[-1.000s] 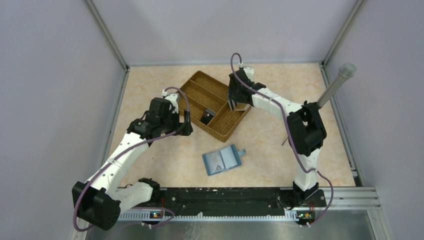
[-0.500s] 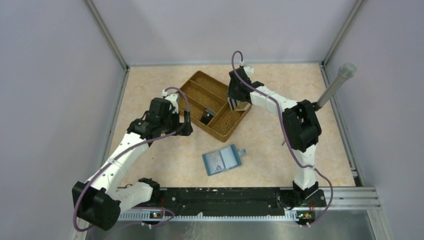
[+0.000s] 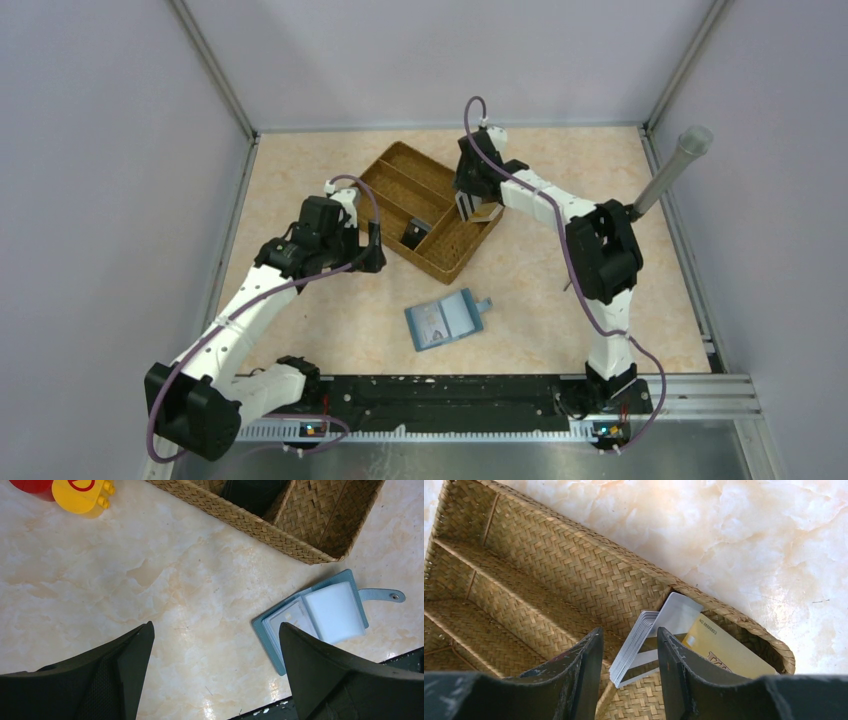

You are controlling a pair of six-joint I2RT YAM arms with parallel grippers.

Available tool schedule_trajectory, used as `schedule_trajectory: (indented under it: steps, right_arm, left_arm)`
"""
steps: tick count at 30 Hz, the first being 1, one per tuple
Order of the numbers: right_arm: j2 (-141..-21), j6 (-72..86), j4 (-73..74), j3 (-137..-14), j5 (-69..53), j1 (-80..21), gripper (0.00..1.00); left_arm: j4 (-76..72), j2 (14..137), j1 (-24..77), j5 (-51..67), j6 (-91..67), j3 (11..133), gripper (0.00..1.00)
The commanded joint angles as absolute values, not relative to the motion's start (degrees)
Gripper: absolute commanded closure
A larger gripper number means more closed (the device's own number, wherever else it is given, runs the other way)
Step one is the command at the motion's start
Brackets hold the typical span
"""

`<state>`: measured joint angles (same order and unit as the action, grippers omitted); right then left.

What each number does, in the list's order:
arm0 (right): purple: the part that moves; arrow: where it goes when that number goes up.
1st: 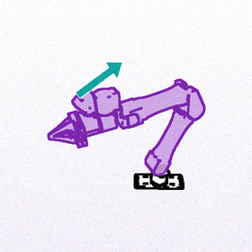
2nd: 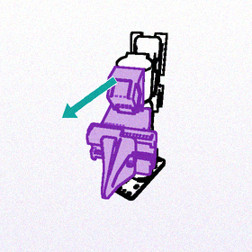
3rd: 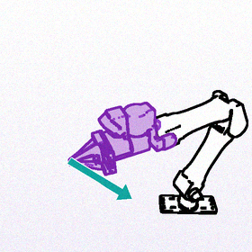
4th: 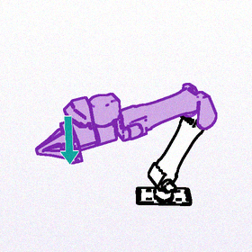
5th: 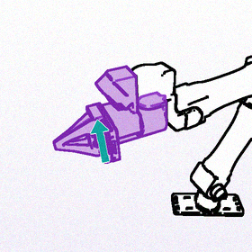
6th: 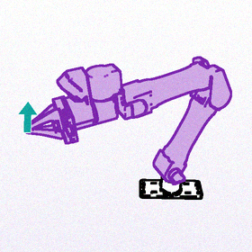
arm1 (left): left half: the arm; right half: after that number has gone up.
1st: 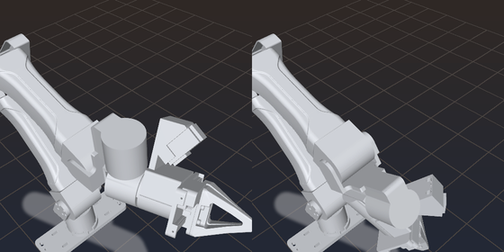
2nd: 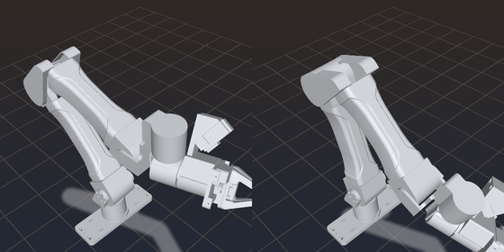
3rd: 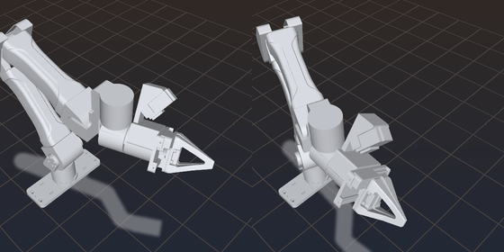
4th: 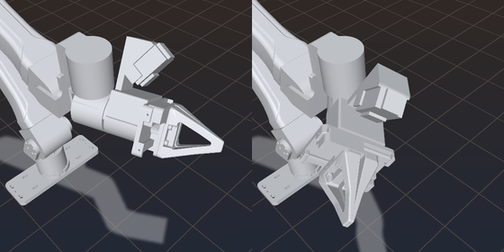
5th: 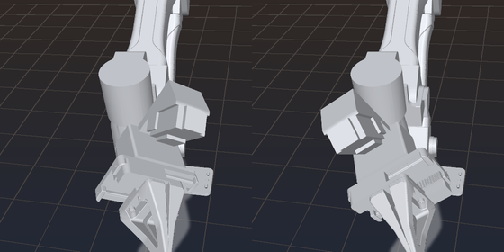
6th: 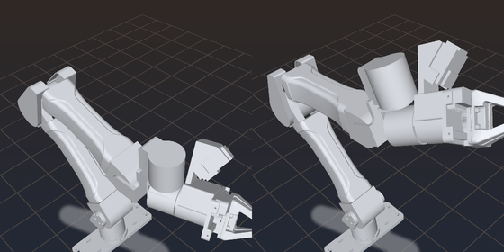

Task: Put the credit cards into the card holder
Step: Pick up the credit card from the storage box.

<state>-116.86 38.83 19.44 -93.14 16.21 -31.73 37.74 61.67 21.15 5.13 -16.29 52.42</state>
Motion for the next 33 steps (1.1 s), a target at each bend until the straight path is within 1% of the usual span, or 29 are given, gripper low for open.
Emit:
schedule_trajectory:
  steps: [1, 8, 13, 17, 19, 21, 24, 30, 33]
  right_arm:
    - [-115.1, 39.0, 17.2, -96.8, 16.2, -31.2, 0.57]
    - [-116.2, 38.8, 18.0, -97.8, 15.9, -31.2, 0.63]
    - [-116.0, 38.9, 18.3, -97.4, 16.5, -31.2, 0.75]
    - [-115.7, 38.9, 18.7, -97.4, 16.9, -31.2, 0.8]
    - [-115.8, 38.8, 19.3, -97.5, 17.4, -31.2, 0.81]
    - [-115.7, 38.7, 20.1, -97.3, 18.0, -31.2, 0.8]
    - [-114.7, 38.3, 20.3, -96.0, 19.1, -31.2, 0.75]
    - [-114.1, 37.5, 21.5, -94.5, 21.5, -31.1, 0.6]
    - [-114.9, 37.5, 21.4, -94.6, 20.9, -31.1, 0.56]
  left_arm:
    - [36.7, 61.6, 20.9, 5.9, -15.3, 52.0, 0.01]
    - [36.7, 61.9, 21.0, 6.6, -15.2, 52.0, 0.01]
    - [36.7, 61.9, 20.9, 6.8, -15.2, 52.0, 0.01]
    - [36.7, 61.9, 21.0, 6.9, -15.1, 52.1, 0.01]
    - [36.7, 62.0, 21.0, 6.9, -15.1, 52.1, 0.01]
    - [36.7, 62.1, 21.0, 7.0, -15.1, 52.0, 0.01]
    - [36.7, 62.1, 21.0, 7.1, -15.2, 52.0, 0.01]
    - [36.7, 62.1, 21.0, 7.5, -15.0, 52.1, 0.01]
    - [36.7, 62.2, 21.0, 7.6, -14.9, 52.0, 0.01]
